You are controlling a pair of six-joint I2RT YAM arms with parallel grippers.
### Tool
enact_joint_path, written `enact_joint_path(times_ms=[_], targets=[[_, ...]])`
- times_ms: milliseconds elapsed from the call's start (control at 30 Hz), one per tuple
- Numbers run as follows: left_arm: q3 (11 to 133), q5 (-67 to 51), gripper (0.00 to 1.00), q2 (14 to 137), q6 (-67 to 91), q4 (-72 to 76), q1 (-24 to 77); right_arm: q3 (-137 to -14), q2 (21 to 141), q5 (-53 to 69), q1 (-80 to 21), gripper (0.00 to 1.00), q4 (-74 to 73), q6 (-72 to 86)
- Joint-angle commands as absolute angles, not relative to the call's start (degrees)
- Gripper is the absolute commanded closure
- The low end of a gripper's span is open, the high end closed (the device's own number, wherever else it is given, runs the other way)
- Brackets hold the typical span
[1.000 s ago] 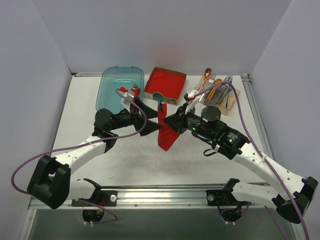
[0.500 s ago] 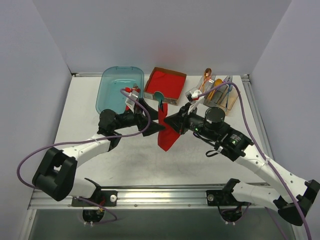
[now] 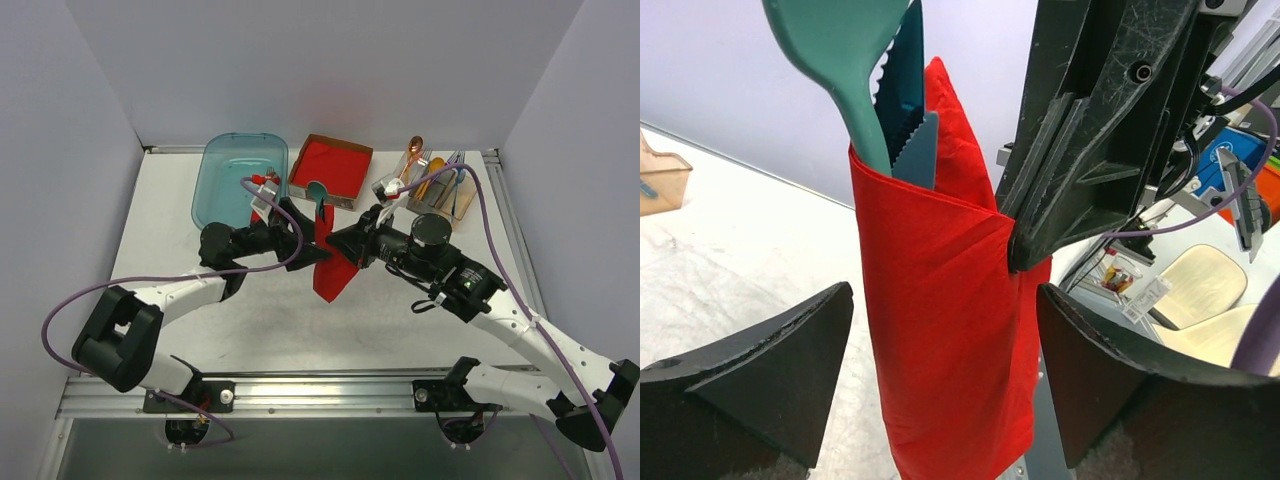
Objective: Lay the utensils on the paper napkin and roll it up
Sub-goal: Pick up the utensils from the center of the board.
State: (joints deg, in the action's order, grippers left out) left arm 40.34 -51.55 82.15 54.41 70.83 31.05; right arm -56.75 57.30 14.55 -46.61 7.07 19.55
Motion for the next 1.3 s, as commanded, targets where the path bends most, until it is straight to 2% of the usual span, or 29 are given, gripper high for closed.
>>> enact_joint_path(times_ms=[0,133,400,900,1267], targets=[[42.45,-53.26,0.18,83.05,56.78,77.52,31.29,-58.1,55.63,15.82,-47.02,1.0,13.62,20.21],[41.84,-53.52,0.22,84.72,58.7,80.68,31.38,-58.18,55.9,16.0,-46.93,1.0,13.8,20.3],[41.84,-53.53,0.15,85.17,59.33,80.95,31.99,-58.18,57.04,16.17,-46.93,1.0,14.24,20.3],[40.78,-53.96,0.17,80.86,57.48,76.03,32.17,-55.64,59.06,13.1,-46.67,1.0,14.06,20.13],[39.29,-54.67,0.19,82.18,58.01,76.38,32.43,-55.02,60.64,11.78,-45.53,1.0,13.62,19.95]])
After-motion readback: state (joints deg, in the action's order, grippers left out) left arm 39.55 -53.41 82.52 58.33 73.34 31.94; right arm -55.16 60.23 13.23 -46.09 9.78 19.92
